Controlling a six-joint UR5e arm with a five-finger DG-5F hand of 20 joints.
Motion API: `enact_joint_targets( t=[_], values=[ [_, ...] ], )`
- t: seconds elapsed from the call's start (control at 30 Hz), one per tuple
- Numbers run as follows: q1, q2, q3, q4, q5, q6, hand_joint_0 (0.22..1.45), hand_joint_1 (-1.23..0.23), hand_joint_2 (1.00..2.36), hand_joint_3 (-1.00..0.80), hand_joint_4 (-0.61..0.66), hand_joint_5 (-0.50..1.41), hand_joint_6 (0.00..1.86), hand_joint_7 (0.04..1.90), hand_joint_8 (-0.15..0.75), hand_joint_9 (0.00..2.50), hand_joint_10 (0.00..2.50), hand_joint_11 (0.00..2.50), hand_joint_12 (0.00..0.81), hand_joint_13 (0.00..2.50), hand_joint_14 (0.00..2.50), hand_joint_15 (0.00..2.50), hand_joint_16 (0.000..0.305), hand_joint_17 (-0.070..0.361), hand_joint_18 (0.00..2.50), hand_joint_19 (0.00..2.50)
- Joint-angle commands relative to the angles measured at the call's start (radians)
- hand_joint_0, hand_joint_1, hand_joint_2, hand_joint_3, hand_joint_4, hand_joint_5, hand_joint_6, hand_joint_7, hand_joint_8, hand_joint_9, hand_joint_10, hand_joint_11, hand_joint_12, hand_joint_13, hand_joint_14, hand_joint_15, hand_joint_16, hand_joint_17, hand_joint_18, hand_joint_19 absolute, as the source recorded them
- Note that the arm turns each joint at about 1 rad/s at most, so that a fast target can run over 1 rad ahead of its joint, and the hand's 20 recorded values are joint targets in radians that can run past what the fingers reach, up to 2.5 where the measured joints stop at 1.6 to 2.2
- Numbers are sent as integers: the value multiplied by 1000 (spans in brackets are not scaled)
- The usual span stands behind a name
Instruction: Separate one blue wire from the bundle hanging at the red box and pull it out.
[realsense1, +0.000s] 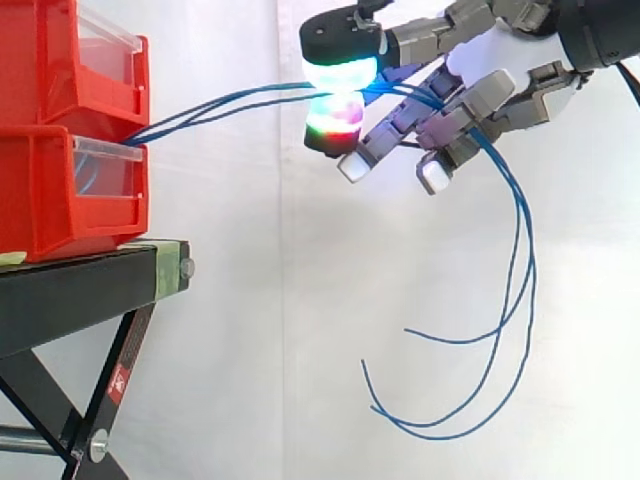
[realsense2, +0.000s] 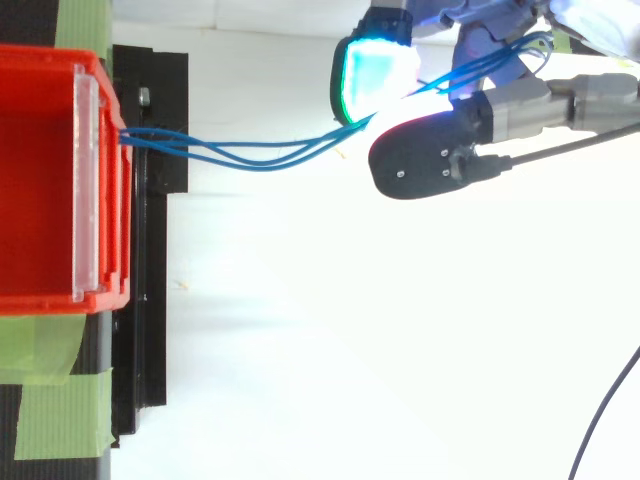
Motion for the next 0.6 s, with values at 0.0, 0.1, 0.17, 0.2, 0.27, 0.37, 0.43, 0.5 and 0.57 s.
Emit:
enact_joint_targets(
  t=[0.0, 0.1, 0.17, 0.2, 0.27, 0.37, 0.43, 0.5, 0.57],
  values=[
    [0, 0, 1, 4, 1, 1, 527, -671, 1001, -480, 245, -218, 734, 1145, 377, 859, 20, 1121, 334, 1167, 2500, 459, 53, 120, 951, 1058],
    [2, 0, 1, 2, 1, 2, 539, -666, 1003, -462, 238, -217, 738, 1140, 371, 872, 21, 1124, 326, 1172, 2500, 467, 53, 118, 949, 1061],
    [5, 0, 1, 4, 1, 12, 560, -676, 1005, -439, 229, -214, 742, 1137, 366, 882, 20, 1132, 321, 1166, 2500, 478, 51, 115, 945, 1067],
    [5, -2, 1, 4, 1, 21, 586, -685, 1008, -420, 222, -213, 749, 1131, 362, 886, 20, 1136, 309, 1160, 2500, 491, 50, 112, 940, 1069],
    [5, 0, 1, 4, 1, 32, 629, -685, 1012, -381, 214, -210, 765, 1107, 355, 915, 19, 1135, 310, 1180, 2500, 501, 48, 109, 952, 1058],
    [5, 0, -1, 5, 1, 45, 661, -696, 1018, -302, 205, -209, 785, 1080, 357, 939, 20, 1151, 313, 1196, 2500, 520, 47, 107, 966, 1059],
    [5, 0, 1, 5, 1, 45, 661, -719, 1029, -148, 194, -212, 801, 1069, 357, 948, 19, 1158, 312, 1197, 2500, 522, 47, 107, 971, 1061],
    [5, 0, 1, 5, 1, 45, 658, -736, 1030, -91, 200, -214, 802, 1100, 356, 948, 19, 1172, 311, 1196, 2500, 541, 47, 107, 968, 1073],
    [5, 0, 1, 5, 1, 45, 656, -762, 1030, -52, 206, -224, 810, 1096, 351, 906, 21, 1169, 316, 1183, 2500, 554, 49, 109, 952, 1067]
  ],
)
